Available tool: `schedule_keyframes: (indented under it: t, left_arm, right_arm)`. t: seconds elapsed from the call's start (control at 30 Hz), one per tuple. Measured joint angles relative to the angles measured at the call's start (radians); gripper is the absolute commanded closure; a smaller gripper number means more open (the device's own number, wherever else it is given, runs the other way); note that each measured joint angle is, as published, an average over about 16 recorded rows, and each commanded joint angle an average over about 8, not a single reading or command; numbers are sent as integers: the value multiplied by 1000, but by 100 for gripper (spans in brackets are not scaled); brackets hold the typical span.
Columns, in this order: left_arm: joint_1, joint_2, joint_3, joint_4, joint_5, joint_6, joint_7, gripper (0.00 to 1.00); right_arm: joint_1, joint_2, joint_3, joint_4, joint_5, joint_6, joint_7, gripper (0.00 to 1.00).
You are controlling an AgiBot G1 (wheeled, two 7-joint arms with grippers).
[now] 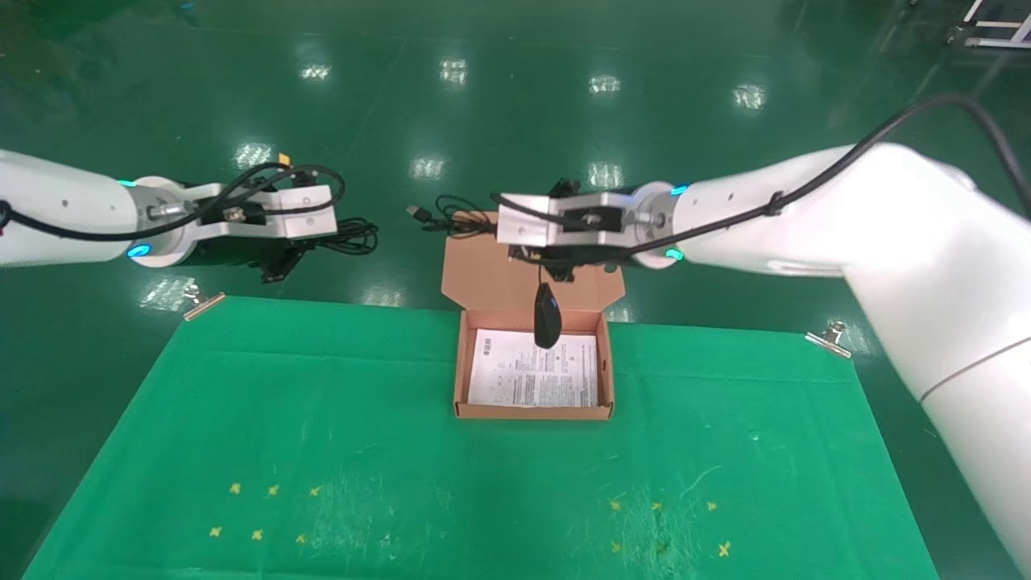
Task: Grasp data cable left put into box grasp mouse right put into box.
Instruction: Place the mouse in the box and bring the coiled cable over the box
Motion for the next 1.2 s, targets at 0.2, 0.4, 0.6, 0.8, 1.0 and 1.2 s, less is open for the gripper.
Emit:
schedule_keyframes:
  t: [0.2, 0.4, 0.6, 0.8, 1.0, 1.2]
  left_arm:
    - [6, -12, 3, -30, 17, 18, -30, 100]
    - [11, -15, 3, -47, 25, 23, -44, 100]
    - [13, -17, 3, -54, 28, 25, -50, 100]
    - [15, -17, 3, -57, 28, 26, -52, 100]
    - [24, -3, 4, -57, 20, 17, -52, 100]
    - [45, 44, 11, -40, 10, -19, -39, 100]
  right_arm:
    - [-36, -17, -21, -50, 66, 14, -30, 100]
    - [-80, -23, -51, -106, 136, 48, -19, 100]
    - [-118, -25, -85, -177, 195, 86, 15, 84]
    - [-143, -22, -111, -222, 234, 105, 39, 9]
    - [-149, -11, -130, -221, 247, 109, 50, 0]
    - [-143, 17, -136, -189, 252, 108, 65, 0]
